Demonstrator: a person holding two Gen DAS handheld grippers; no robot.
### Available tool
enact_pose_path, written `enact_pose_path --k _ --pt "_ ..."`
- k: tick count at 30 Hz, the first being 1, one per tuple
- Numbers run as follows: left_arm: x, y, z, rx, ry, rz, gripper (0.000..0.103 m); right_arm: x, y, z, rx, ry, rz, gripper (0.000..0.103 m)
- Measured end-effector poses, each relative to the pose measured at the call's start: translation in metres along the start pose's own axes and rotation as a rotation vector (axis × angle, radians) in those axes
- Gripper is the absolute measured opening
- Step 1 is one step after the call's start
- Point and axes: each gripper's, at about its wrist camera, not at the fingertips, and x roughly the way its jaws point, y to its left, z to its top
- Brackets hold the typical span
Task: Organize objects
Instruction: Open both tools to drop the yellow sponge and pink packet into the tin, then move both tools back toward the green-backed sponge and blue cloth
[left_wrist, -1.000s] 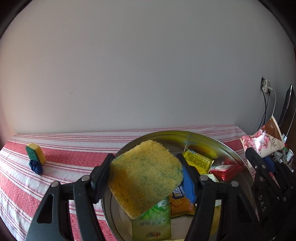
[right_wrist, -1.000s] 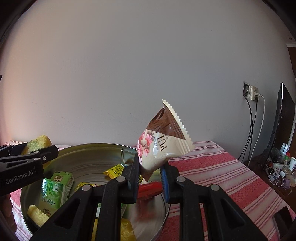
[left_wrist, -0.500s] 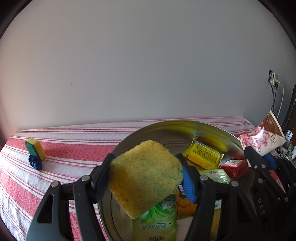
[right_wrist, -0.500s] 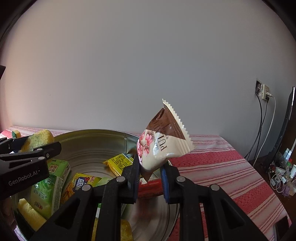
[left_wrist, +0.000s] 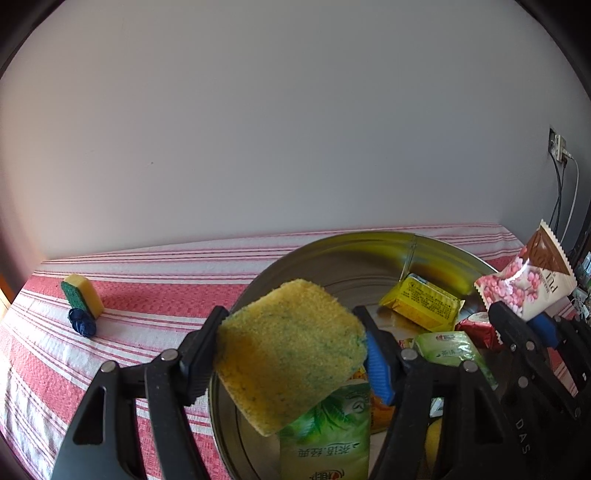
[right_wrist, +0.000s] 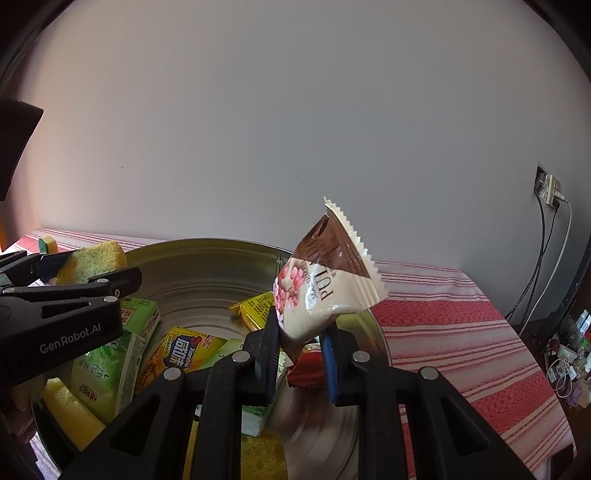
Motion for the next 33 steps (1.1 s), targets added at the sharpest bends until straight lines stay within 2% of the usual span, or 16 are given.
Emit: enact_pose_path --k 1,2,3,4,5,6,9,18,25,29,33 --pt "-0.001 -0.001 0.000 0.000 0.002 -0.004 0.074 0.001 -0.003 0.000 0.003 -0.003 0.004 0.025" --pt "-0.001 -0.001 0.000 0.000 0.000 -0.006 0.076 0.000 -0.003 0.000 0.006 -0.009 0.005 0.032" --pt "-0.002 -0.001 0.000 -0.001 -0.003 -0.013 0.083 -0.003 -0.005 0.000 0.012 -0.021 -0.002 0.046" --pt "-0.004 -0.001 0.001 -0.003 -0.010 -0.026 0.093 -0.007 -0.005 -0.001 0.022 -0.039 -0.010 0.054" --pt "-0.007 0.000 0.001 -0.009 -0.022 -0.032 0.099 -0.012 -0.006 -0.001 0.036 -0.065 -0.018 0.068" --pt "-0.011 0.001 0.001 -0.020 -0.043 -0.030 0.102 -0.017 -0.008 -0.002 0.052 -0.094 -0.025 0.075" --pt "-0.020 0.002 0.000 -0.028 -0.080 -0.043 0.102 -0.025 -0.016 -0.003 0.096 -0.144 -0.068 0.083" --pt "-0.025 0.009 -0.005 -0.043 -0.096 -0.027 0.102 -0.028 -0.036 -0.007 0.206 -0.171 -0.133 0.083" --pt "-0.026 0.009 -0.007 -0.032 -0.113 0.005 0.102 -0.030 -0.042 -0.013 0.216 -0.202 -0.179 0.083" --pt "-0.030 0.014 -0.007 -0.035 -0.134 0.021 0.102 -0.033 -0.043 -0.013 0.240 -0.206 -0.174 0.083" --pt "-0.031 0.018 -0.008 -0.041 -0.140 0.021 0.102 -0.048 -0.046 -0.016 0.311 -0.281 -0.189 0.083"
